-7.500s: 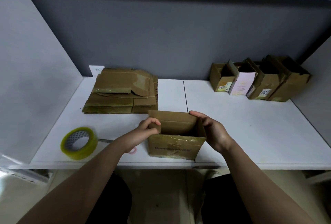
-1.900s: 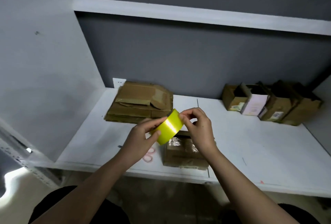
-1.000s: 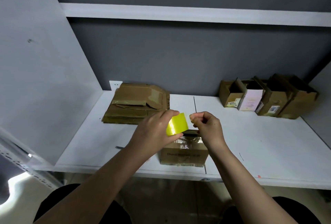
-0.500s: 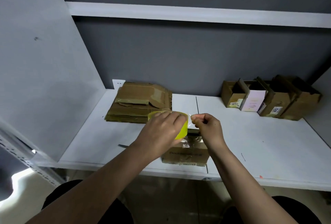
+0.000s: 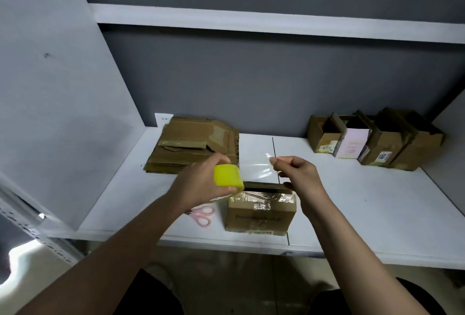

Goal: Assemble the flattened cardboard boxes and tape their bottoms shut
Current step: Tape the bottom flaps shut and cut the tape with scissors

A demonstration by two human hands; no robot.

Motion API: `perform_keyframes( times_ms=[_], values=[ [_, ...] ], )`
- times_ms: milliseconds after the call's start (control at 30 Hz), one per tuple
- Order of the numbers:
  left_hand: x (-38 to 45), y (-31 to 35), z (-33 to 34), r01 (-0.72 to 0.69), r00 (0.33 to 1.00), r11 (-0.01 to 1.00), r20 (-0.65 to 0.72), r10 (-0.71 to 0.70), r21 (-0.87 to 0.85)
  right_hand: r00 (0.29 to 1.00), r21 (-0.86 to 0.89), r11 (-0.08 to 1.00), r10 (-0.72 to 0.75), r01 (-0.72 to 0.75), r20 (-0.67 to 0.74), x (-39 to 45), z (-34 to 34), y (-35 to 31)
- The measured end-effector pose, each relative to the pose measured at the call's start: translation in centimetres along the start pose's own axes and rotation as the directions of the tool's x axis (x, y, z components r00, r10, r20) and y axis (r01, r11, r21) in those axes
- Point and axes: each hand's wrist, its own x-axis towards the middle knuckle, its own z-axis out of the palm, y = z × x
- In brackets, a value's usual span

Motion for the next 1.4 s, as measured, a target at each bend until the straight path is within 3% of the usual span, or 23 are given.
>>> perform_keyframes(
  times_ms=[133, 233, 300, 533, 633, 767, 833, 933, 1033, 1233, 1400],
  values=[
    [-1.2, -0.3, 0.5, -0.001, 1.0, 0.951, 0.029, 0.01, -0.309, 0.994, 0.047, 0.997, 0.071, -0.067, -0.078, 0.4, -1.0, 0.2],
    [-1.9, -0.4, 0.6, 0.025, 0.996, 0.852, -0.058, -0.065, -0.522, 0.991, 0.055, 0.993, 0.105, -0.1, -0.083, 0.4, -1.7, 0.5],
    [-2.1, -0.3, 0.8, 0.006, 0.987, 0.829, -0.13, -0.095, -0.559, 0.991, 0.065, 0.992, 0.113, -0.108, -0.076, 0.4, -1.8, 0.7],
    [-2.2, 0.2, 0.4, -0.105, 0.978, 0.899, -0.208, 0.016, -0.424, 0.993, 0.048, 0.995, 0.089, -0.085, -0.08, 0.7, -2.6, 0.8],
    [-2.1, 0.0, 0.5, -0.267, 0.94, 0.937, -0.277, 0.201, -0.226, 0.995, 0.003, 0.999, 0.042, -0.042, -0.092, 0.5, -2.7, 0.8],
    [-1.9, -0.6, 1.1, -0.363, 0.9, 0.925, -0.214, 0.379, 0.11, 0.981, -0.071, 0.996, -0.064, 0.052, -0.185, 0.6, -2.8, 1.0],
    [-1.7, -0.5, 1.3, -0.299, 0.932, 0.929, -0.14, 0.333, 0.218, 0.97, -0.094, 0.992, -0.103, 0.084, -0.221, 0.6, -2.9, 0.8],
    [-1.0, -0.1, 0.8, -0.088, 0.995, 0.936, -0.01, 0.097, 0.342, 0.959, -0.109, 0.984, -0.161, 0.139, -0.233, 0.5, -3.1, 0.4],
    [-0.6, -0.3, 0.7, -0.01, 1.0, 0.955, 0.003, 0.01, 0.296, 0.956, -0.176, 0.975, -0.173, 0.133, -0.236, 0.6, -3.2, 0.8],
    [-1.2, -0.3, 1.2, -0.018, 0.995, 0.999, -0.099, 0.022, 0.039, 0.961, -0.324, 0.946, -0.101, 0.013, -0.257, 1.6, -4.2, 2.9],
    [-1.1, -0.4, 1.4, -0.05, 0.994, 0.997, -0.102, 0.044, -0.057, 0.955, -0.431, 0.902, -0.147, 0.022, -0.259, 1.2, -4.3, 3.6]
  ],
)
